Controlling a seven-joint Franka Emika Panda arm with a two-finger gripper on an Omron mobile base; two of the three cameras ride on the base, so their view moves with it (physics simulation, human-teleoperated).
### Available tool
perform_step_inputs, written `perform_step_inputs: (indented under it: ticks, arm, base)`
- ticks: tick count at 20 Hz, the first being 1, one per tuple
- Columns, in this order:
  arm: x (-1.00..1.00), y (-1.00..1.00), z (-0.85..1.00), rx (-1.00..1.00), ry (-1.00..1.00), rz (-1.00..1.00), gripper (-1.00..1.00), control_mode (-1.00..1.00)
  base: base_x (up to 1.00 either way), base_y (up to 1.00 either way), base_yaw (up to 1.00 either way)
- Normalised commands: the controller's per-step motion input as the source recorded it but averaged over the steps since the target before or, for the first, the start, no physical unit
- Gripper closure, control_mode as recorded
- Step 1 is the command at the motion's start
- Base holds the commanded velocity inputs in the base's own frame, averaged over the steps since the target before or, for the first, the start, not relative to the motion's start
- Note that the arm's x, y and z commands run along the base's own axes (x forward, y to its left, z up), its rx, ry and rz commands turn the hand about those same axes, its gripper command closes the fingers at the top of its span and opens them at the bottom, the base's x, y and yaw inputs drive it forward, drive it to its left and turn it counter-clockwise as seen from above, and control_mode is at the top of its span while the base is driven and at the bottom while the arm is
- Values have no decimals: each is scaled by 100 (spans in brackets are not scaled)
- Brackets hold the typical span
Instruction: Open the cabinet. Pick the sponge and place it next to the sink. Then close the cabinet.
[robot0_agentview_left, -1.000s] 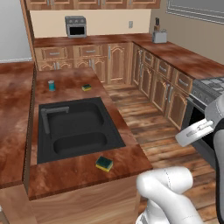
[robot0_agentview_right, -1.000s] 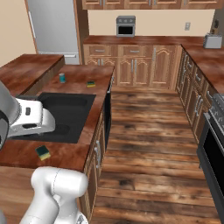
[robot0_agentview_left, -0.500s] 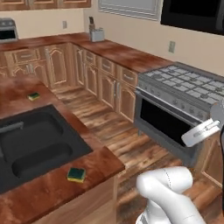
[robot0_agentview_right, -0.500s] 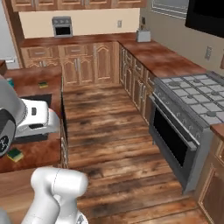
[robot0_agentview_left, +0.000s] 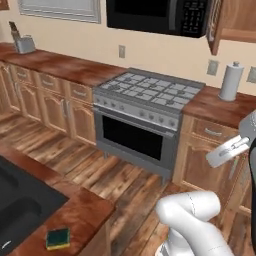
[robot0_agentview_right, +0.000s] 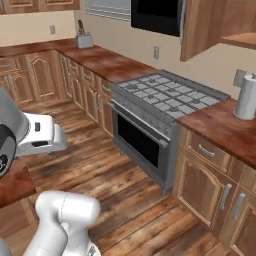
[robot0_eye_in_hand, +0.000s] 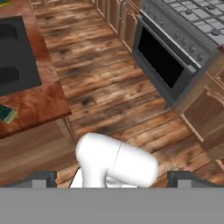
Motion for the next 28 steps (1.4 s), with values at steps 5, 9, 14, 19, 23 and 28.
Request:
perform_step_inputs:
  ticks: [5, 9, 14, 19, 23, 28]
  arm:
    - [0, 0, 0, 0, 0, 0, -100, 100]
    - [0, 0, 0, 0, 0, 0, -100, 100]
    - [0, 0, 0, 0, 0, 0, -100, 100]
    - [0, 0, 0, 0, 0, 0, -100, 100]
    - [0, 0, 0, 0, 0, 0, -100, 100]
    - [0, 0, 0, 0, 0, 0, -100, 100]
  base:
    - [6, -10, -61]
    - [93, -39, -64]
    - [100, -80, -30]
    - [99, -39, -1]
    - [71, -6, -27]
    - [25, 0, -62]
